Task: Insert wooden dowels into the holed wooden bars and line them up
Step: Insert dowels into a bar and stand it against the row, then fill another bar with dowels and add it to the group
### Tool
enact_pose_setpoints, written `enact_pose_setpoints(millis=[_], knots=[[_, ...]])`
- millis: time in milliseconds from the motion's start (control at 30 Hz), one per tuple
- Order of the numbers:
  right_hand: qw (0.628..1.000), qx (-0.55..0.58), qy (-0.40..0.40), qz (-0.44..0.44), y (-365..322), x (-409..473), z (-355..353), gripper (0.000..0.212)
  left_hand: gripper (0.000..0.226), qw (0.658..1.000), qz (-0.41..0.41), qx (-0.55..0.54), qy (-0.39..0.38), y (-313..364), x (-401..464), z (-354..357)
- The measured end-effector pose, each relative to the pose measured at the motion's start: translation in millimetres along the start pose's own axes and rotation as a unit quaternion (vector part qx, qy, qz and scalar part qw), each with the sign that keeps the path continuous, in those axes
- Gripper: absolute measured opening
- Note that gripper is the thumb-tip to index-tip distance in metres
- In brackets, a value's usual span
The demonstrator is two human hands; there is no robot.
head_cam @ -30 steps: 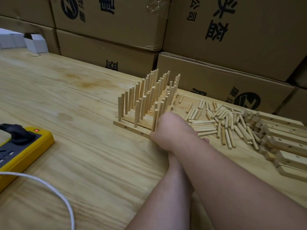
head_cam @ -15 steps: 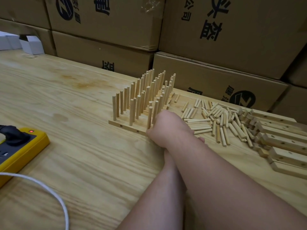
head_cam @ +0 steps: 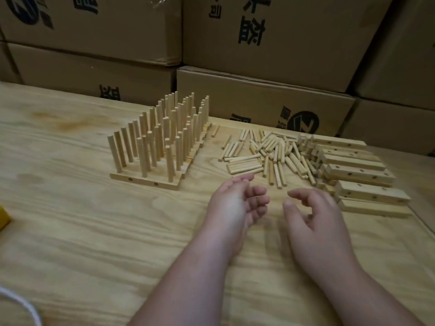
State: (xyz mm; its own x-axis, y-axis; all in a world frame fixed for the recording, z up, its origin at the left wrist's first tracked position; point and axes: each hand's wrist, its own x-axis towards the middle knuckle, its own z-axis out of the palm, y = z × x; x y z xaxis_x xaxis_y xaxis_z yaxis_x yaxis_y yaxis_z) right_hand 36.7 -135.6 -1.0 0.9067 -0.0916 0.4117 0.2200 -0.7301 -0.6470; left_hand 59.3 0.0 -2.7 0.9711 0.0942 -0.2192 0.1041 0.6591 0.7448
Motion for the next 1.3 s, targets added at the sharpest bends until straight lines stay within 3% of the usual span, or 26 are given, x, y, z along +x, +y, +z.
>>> enact_pose_setpoints(millis=[133, 233, 333, 600, 767, 900, 1000, 1167, 1300], knots=[[0.98, -0.14, -0.023, 0.139, 19.6, 10.8, -11.2, 0.048, 0.019, 1.0, 0.01, 0.017, -0.009, 0.6, -1.3, -0.5], [0.964, -0.197, -0.052, 0.168, 25.8, 20.4, -14.7, 0.073, 0.018, 0.999, 0.009, 0.031, -0.012, 2.0, -5.6, 0.4], [0.949, -0.232, -0.102, 0.188, 28.6, 20.6, -10.5, 0.084, 0.019, 0.999, 0.011, 0.031, -0.012, 3.2, -6.9, 0.6], [0.967, -0.24, -0.06, 0.066, 4.2, 3.8, 4.1, 0.072, 0.019, 0.999, 0.018, 0.037, -0.026, 2.4, -6.3, -0.8], [0.964, -0.242, -0.099, 0.049, 10.4, 12.2, -4.7, 0.04, 0.02, 0.999, 0.018, 0.035, -0.027, 2.1, -5.4, -1.3], [0.981, -0.177, -0.082, -0.007, 11.4, 11.7, -3.0, 0.049, 0.02, 0.999, 0.016, 0.034, -0.029, 2.2, -5.5, -1.5], [0.974, -0.21, -0.088, -0.002, 17.6, 15.8, -3.9, 0.052, 0.02, 0.999, 0.014, 0.032, -0.029, 2.0, -5.0, -1.8], [0.972, -0.227, -0.055, 0.002, 23.7, 18.1, 1.2, 0.035, 0.019, 1.0, 0.013, 0.008, -0.011, 1.6, -3.5, -3.7], [0.996, -0.067, -0.02, -0.057, 17.3, 16.0, 2.6, 0.029, 0.018, 1.0, 0.013, -0.019, -0.005, 2.0, -1.9, -5.1]])
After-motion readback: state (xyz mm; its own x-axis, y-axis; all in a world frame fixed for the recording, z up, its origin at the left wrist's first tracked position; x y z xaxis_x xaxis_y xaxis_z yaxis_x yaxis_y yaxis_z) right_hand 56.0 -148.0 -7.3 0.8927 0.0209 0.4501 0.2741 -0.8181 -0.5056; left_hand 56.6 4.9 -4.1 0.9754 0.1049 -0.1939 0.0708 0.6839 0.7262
